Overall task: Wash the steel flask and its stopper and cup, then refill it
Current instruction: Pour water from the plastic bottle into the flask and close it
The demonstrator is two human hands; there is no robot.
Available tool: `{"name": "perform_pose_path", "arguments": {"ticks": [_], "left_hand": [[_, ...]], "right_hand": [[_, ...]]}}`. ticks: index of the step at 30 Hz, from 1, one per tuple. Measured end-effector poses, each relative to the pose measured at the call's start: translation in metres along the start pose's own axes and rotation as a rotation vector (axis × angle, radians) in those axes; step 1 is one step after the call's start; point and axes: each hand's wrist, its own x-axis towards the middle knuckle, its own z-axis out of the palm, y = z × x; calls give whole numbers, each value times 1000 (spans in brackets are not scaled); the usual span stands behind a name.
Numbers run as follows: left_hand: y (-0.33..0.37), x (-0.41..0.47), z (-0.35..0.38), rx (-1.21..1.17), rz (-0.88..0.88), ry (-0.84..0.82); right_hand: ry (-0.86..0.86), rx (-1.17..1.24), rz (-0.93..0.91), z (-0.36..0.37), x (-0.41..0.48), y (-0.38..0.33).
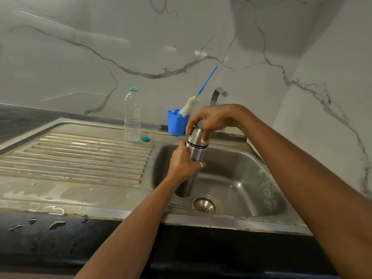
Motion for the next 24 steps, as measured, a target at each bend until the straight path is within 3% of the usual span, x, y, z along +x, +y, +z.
{"name": "perform_pose_path", "arguments": {"ticks": [15,24], "left_hand": [[-1,2,1,-22,10,-12],[-4,3,2,-14,25,-17]], "right_hand": [[47,97,-112,8,-6,4],[64,44,57,3,-4,3]]}}
